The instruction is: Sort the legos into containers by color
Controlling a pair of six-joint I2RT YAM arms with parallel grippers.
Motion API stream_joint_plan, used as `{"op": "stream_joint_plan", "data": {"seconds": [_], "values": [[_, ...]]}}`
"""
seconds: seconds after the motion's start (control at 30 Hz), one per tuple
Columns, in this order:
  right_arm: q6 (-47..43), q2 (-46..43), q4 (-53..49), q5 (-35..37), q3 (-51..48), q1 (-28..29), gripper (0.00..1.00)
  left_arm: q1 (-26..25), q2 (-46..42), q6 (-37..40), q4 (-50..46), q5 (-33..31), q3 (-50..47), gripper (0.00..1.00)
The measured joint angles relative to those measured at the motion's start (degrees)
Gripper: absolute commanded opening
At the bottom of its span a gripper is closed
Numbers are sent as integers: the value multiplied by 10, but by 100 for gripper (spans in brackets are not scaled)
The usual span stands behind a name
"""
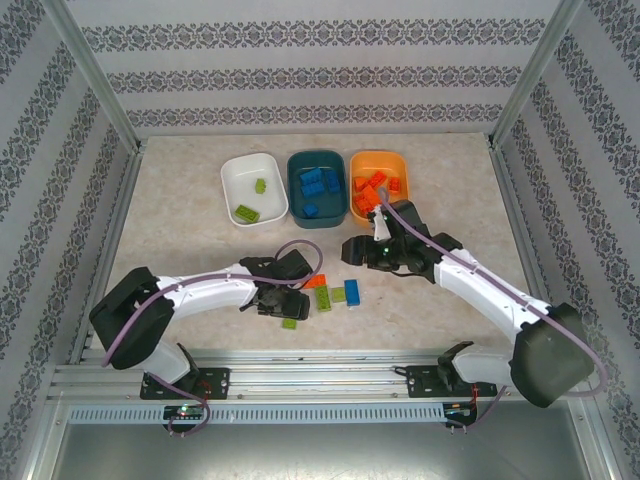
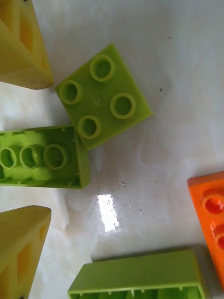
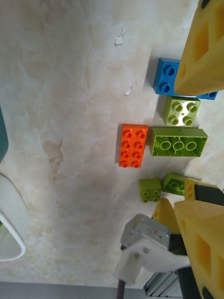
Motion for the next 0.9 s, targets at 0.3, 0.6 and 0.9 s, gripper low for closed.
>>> {"op": "stream_joint_plan", "data": {"seconds": [0.3,0.6,0.9], "values": [[4,0,26,2,-4,0,61,-19,28,-4,2,-5,17,53],[15,14,42,2,-19,0,61,-33,59,-3,-27,-38,42,47],[15,13,42,9,-19,0,61,-37,73,-2,-49,-54,57,34]]}}
